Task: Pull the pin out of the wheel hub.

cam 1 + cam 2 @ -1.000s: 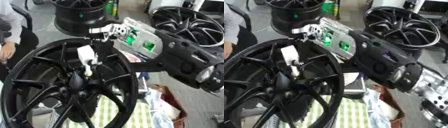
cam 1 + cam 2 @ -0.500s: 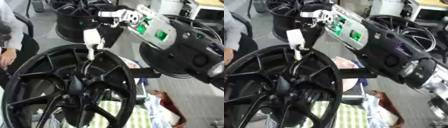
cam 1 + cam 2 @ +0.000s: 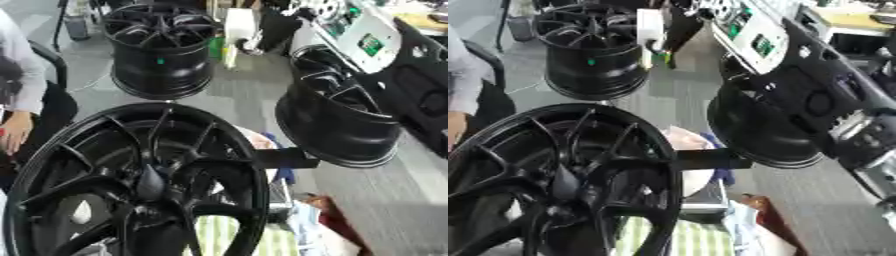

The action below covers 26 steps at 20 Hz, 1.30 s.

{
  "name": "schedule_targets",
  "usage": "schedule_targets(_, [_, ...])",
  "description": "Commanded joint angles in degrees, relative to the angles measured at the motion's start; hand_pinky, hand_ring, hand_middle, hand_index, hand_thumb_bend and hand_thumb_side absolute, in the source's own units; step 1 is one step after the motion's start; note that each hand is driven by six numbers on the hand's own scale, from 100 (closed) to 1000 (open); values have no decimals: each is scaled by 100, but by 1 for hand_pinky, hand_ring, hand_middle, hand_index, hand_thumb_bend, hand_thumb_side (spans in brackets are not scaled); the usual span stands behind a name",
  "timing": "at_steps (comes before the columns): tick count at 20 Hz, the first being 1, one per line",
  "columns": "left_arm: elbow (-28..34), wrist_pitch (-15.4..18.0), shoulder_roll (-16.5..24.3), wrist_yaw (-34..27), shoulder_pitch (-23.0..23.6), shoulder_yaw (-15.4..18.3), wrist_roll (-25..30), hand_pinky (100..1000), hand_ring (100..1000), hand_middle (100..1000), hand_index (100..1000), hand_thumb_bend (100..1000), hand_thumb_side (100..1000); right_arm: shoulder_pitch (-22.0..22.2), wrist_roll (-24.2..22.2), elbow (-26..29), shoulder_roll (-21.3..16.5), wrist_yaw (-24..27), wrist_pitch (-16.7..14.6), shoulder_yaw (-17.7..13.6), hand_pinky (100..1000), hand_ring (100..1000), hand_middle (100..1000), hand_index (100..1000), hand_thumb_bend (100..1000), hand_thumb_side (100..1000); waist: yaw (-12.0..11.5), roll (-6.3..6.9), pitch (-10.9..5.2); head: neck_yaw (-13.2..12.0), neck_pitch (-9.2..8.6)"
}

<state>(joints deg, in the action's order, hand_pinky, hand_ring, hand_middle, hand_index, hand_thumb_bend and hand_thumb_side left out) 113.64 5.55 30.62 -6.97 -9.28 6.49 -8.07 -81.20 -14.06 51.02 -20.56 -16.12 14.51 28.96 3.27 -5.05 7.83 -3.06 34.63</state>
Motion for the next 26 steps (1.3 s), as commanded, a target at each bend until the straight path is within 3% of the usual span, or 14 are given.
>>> schedule_targets(1, [95,26,97,94,71,213,-158,823,801,704,795,220,541,71,190,-301,-471,-246,119,-391,717,547,161,317,185,100,164,55,-109,-235,103])
schedule_targets(3, [95,36,93,135,125,243,-228,822,801,704,795,218,542,152,362,-583,-750,-420,289,-673,709,538,164,320,176,100,198,68,-100,-317,132])
schedule_targets(4, [95,37,90,148,135,248,-248,822,801,704,795,214,540,166,453,-731,-898,-511,380,-820,708,538,172,326,100,100,193,73,-92,-340,146])
schedule_targets(5, [95,40,86,159,137,250,-262,822,801,704,795,217,542,185,546,-883,-1050,-604,473,-972,708,538,175,328,161,100,183,74,-81,-352,160])
schedule_targets(7, [95,42,84,170,133,248,-275,822,801,704,795,216,543,235,728,-1174,-1346,-786,655,-1268,708,537,181,333,155,100,163,71,-58,-356,182])
schedule_targets(8, [95,40,84,172,127,244,-276,822,801,704,795,216,544,286,813,-1295,-1484,-871,740,-1406,712,547,206,352,100,100,158,68,-48,-361,196])
schedule_targets(14, [95,48,104,161,38,199,-246,822,801,704,795,218,541,687,1359,-1686,-2371,-1417,1286,-2294,735,624,387,505,198,100,20,52,-14,-297,213])
schedule_targets(16, [95,52,106,150,9,176,-223,822,801,703,795,213,538,823,1546,-1805,-2673,-1604,1473,-2597,732,618,379,497,100,100,-33,43,-3,-248,197])
schedule_targets(17, [95,51,104,143,-2,168,-212,822,801,703,795,217,542,868,1640,-1869,-2784,-1698,1566,-2750,725,609,367,489,132,100,-54,40,2,-227,185])
schedule_targets(21, [95,45,99,130,-10,154,-186,822,801,704,795,216,543,958,2003,-2072,-2936,-2061,1930,-3317,717,601,357,482,100,100,-90,40,12,-212,165])
schedule_targets(23, [95,44,91,129,-4,154,-179,822,801,704,795,217,544,985,2187,-2075,-2890,-2245,2113,-3494,718,609,368,495,133,100,-98,49,17,-213,160])
schedule_targets(24, [95,43,86,129,-2,152,-175,822,801,704,795,216,545,987,2283,-2053,-2835,-2341,2210,-3555,724,633,409,528,221,100,-99,56,18,-214,157])
schedule_targets(25, [95,41,79,127,-1,149,-169,822,801,704,795,216,545,979,2376,-2009,-2758,-2433,2302,-3596,741,687,502,610,347,100,-101,64,18,-212,156])
schedule_targets(26, [95,40,71,123,-4,145,-163,822,801,704,795,216,545,966,2469,-1955,-2659,-2527,2395,-3619,764,743,620,711,434,227,-104,74,18,-207,154])
